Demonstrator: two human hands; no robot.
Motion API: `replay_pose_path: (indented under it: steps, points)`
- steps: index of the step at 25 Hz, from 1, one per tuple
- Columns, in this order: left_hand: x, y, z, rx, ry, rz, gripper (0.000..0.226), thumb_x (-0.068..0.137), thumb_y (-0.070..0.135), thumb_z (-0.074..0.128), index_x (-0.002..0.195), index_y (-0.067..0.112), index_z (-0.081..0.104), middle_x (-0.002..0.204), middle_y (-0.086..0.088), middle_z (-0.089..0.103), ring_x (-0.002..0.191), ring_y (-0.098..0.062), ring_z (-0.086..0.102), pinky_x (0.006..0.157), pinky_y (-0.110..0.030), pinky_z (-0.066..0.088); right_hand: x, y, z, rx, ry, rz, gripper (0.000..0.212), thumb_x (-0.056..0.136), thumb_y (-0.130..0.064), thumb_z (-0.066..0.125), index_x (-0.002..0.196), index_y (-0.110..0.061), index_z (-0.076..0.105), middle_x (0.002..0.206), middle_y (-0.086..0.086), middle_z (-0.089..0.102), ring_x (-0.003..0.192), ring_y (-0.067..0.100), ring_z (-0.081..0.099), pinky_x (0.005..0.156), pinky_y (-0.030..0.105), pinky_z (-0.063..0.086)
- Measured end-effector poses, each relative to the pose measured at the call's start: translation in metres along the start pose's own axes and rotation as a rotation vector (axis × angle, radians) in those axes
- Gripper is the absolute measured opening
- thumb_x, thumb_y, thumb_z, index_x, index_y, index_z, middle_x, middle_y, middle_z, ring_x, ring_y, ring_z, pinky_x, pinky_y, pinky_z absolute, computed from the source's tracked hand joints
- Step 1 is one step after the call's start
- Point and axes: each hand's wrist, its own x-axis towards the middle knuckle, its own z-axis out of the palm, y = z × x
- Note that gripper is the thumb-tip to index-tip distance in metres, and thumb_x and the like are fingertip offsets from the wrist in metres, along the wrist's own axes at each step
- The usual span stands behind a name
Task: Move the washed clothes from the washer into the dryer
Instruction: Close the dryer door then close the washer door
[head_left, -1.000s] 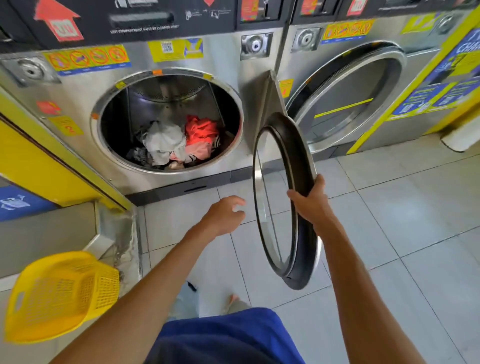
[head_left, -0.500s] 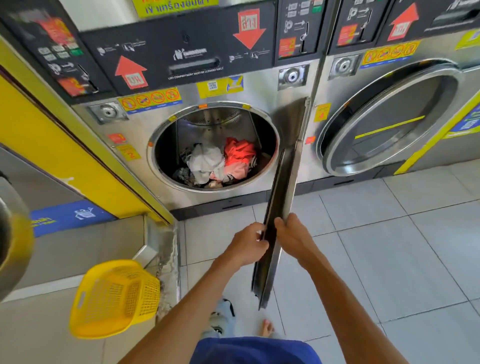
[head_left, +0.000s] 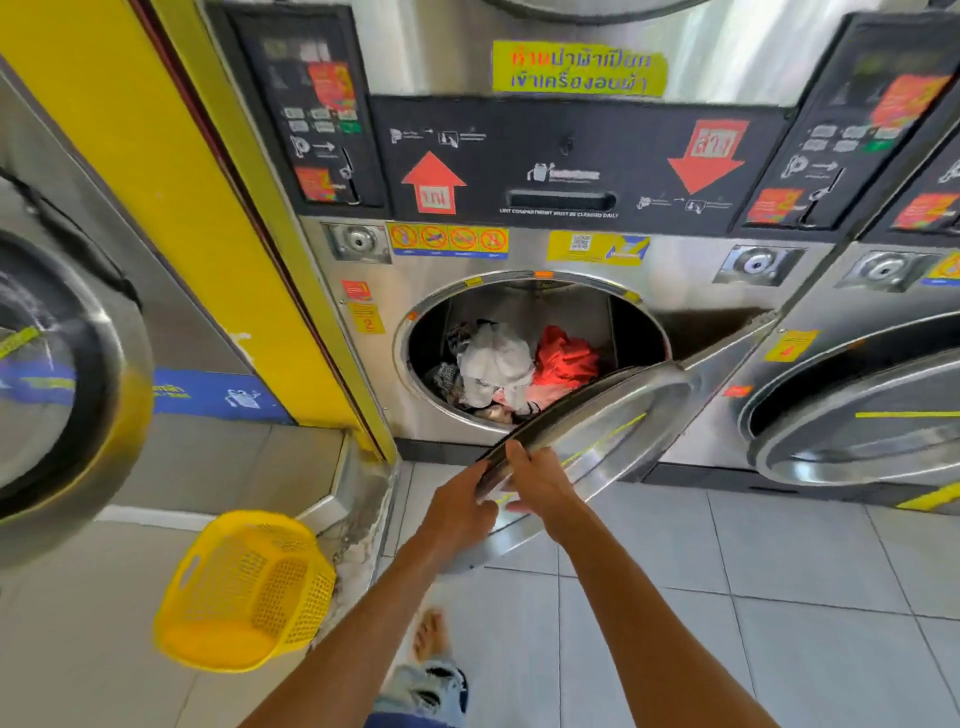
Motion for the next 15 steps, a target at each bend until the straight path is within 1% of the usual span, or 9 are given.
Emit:
replay_pose_path:
  steps: [1, 2, 4, 6, 9, 11, 12, 13, 15]
  points:
    - [0.012, -0.004, -0.008, -0.021, 0.015, 0.005, 0.063, 0.086, 0.009, 0.050, 0.145, 0.029, 0.039, 0.135, -0.004, 0.056, 0.121, -0.022, 0.055, 0.080, -0.012, 0.041, 0.012, -0.010, 0.006, 0.013, -0.024, -0.006, 0.026, 0.102, -0.032, 0.044, 0.103, -0.010, 0.057, 0.095, 0.011, 0.068, 0.082, 0.021, 0.067, 0.071, 0.044, 0.060]
    - [0.024, -0.009, -0.015, -0.033, 0.034, 0.019, 0.068, 0.082, 0.011, 0.051, 0.146, 0.031, 0.036, 0.136, -0.004, 0.054, 0.124, -0.023, 0.053, 0.087, -0.016, 0.044, 0.024, -0.017, 0.013, 0.038, -0.044, -0.022, 0.030, 0.102, -0.034, 0.043, 0.109, -0.008, 0.057, 0.096, 0.010, 0.069, 0.081, 0.021, 0.068, 0.069, 0.041, 0.060]
    - [0.054, -0.027, -0.030, -0.008, 0.047, 0.001, 0.081, 0.073, 0.020, 0.051, 0.149, 0.035, 0.026, 0.137, -0.008, 0.048, 0.128, -0.028, 0.047, 0.102, -0.036, 0.044, 0.043, -0.031, 0.032, 0.078, -0.044, -0.048, 0.037, 0.103, -0.039, 0.042, 0.114, -0.007, 0.056, 0.093, 0.009, 0.070, 0.074, 0.021, 0.070, 0.062, 0.036, 0.057]
    - [0.083, -0.042, -0.045, 0.041, 0.030, -0.018, 0.087, 0.070, 0.024, 0.050, 0.151, 0.039, 0.019, 0.144, -0.011, 0.041, 0.133, -0.031, 0.040, 0.106, -0.046, 0.041, 0.059, -0.045, 0.047, 0.099, 0.008, -0.066, 0.038, 0.103, -0.043, 0.041, 0.113, -0.009, 0.054, 0.093, 0.010, 0.072, 0.068, 0.021, 0.073, 0.062, 0.038, 0.059]
    - [0.118, -0.046, -0.075, 0.052, -0.026, -0.010, 0.087, 0.076, 0.017, 0.051, 0.150, 0.046, 0.014, 0.151, -0.015, 0.033, 0.141, -0.033, 0.032, 0.110, -0.047, 0.037, 0.087, -0.067, 0.060, 0.130, 0.034, -0.073, 0.036, 0.102, -0.043, 0.044, 0.113, -0.011, 0.057, 0.099, 0.017, 0.073, 0.073, 0.021, 0.072, 0.066, 0.040, 0.060]
    - [0.140, -0.045, -0.093, 0.060, -0.038, -0.009, 0.086, 0.080, 0.016, 0.052, 0.150, 0.045, 0.014, 0.153, -0.015, 0.029, 0.141, -0.033, 0.031, 0.110, -0.044, 0.038, 0.100, -0.083, 0.063, 0.166, 0.028, -0.069, 0.027, 0.102, -0.040, 0.048, 0.107, -0.016, 0.058, 0.094, 0.010, 0.073, 0.075, 0.020, 0.073, 0.061, 0.036, 0.060]
    - [0.148, -0.044, -0.099, 0.054, -0.042, -0.019, 0.085, 0.081, 0.017, 0.053, 0.151, 0.044, 0.013, 0.155, -0.015, 0.026, 0.142, -0.033, 0.030, 0.110, -0.042, 0.037, 0.105, -0.087, 0.064, 0.168, 0.031, -0.074, 0.019, 0.101, -0.038, 0.052, 0.102, -0.020, 0.059, 0.092, 0.006, 0.073, 0.076, 0.019, 0.074, 0.062, 0.035, 0.061]
    - [0.156, -0.042, -0.103, 0.054, -0.046, -0.036, 0.087, 0.081, 0.019, 0.054, 0.152, 0.043, 0.009, 0.158, -0.014, 0.020, 0.143, -0.033, 0.028, 0.110, -0.042, 0.037, 0.112, -0.090, 0.067, 0.152, 0.049, -0.090, 0.013, 0.099, -0.036, 0.056, 0.098, -0.023, 0.061, 0.091, 0.003, 0.073, 0.078, 0.020, 0.075, 0.066, 0.038, 0.062]
    - [0.167, -0.037, -0.108, 0.140, -0.061, -0.084, 0.095, 0.082, 0.021, 0.056, 0.152, 0.043, -0.005, 0.161, -0.015, 0.005, 0.145, -0.039, 0.023, 0.109, -0.045, 0.038, 0.125, -0.093, 0.073, 0.107, 0.098, -0.111, 0.008, 0.096, -0.030, 0.062, 0.093, -0.023, 0.065, 0.093, 0.007, 0.076, 0.081, 0.022, 0.076, 0.076, 0.049, 0.062]
